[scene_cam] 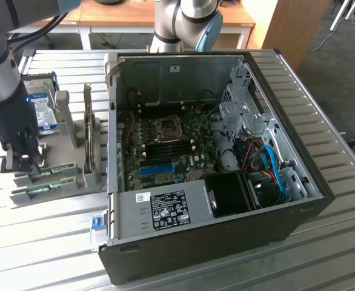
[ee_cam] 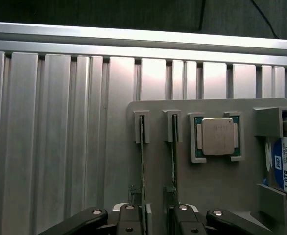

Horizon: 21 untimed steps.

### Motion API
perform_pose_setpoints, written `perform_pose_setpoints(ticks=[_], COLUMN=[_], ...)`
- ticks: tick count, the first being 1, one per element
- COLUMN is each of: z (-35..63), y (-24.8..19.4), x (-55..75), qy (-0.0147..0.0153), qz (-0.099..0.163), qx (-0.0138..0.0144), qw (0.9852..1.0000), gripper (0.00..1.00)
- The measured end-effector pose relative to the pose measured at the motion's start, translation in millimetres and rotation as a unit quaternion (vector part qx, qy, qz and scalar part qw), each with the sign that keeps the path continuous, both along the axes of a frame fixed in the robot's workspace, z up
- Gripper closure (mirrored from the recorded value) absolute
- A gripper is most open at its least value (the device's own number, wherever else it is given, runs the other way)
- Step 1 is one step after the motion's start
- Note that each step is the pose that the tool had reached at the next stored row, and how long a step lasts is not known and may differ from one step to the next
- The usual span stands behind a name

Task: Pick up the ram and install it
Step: 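Pick up the ram and move it above insertion slot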

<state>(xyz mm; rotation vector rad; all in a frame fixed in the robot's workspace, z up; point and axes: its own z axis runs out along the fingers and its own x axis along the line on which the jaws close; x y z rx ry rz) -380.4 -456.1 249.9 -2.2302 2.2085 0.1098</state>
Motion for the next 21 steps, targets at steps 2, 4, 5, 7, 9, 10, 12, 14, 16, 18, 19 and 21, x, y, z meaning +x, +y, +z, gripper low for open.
perform_pose_setpoints(ticks=[2, 4, 5, 7, 9, 10, 12, 14, 16, 18, 19, 21], z=[-3.6, -7.3, -9.0, -10.2, -10.2, -10.3, -10.6, -10.4, -10.4, -10.4, -10.4, -10.4], y=[-0.2, -0.3, -0.4, -0.4, -0.4, -0.4, -1.1, -2.8, -4.6, -6.2, -6.4, -6.4], x=[0.0, 0.0, 0.0, 0.0, 0.0, 0.0, 0.1, 0.0, 0.0, 0.0, 0.0, 0.0], qy=[0.0000, 0.0001, 0.0000, 0.0001, 0.0002, 0.0001, -0.0001, 0.0000, 0.0000, 0.0000, 0.0001, 0.0000], qz=[0.000, 0.000, 0.000, 0.000, 0.000, 0.000, 0.000, 0.000, 0.000, 0.000, 0.000, 0.000], qx=[0.0000, 0.0000, 0.0000, -0.0001, -0.0001, -0.0001, 0.0001, 0.0000, 0.0000, 0.0000, 0.0000, 0.0000], qw=[1.0000, 1.0000, 1.0000, 1.0000, 1.0000, 1.0000, 1.0000, 1.0000, 1.0000, 1.0000, 1.0000, 1.0000], gripper=[0.69, 0.69, 0.69, 0.69, 0.69, 0.69, 0.69, 0.69, 0.69, 0.69, 0.69, 0.69])
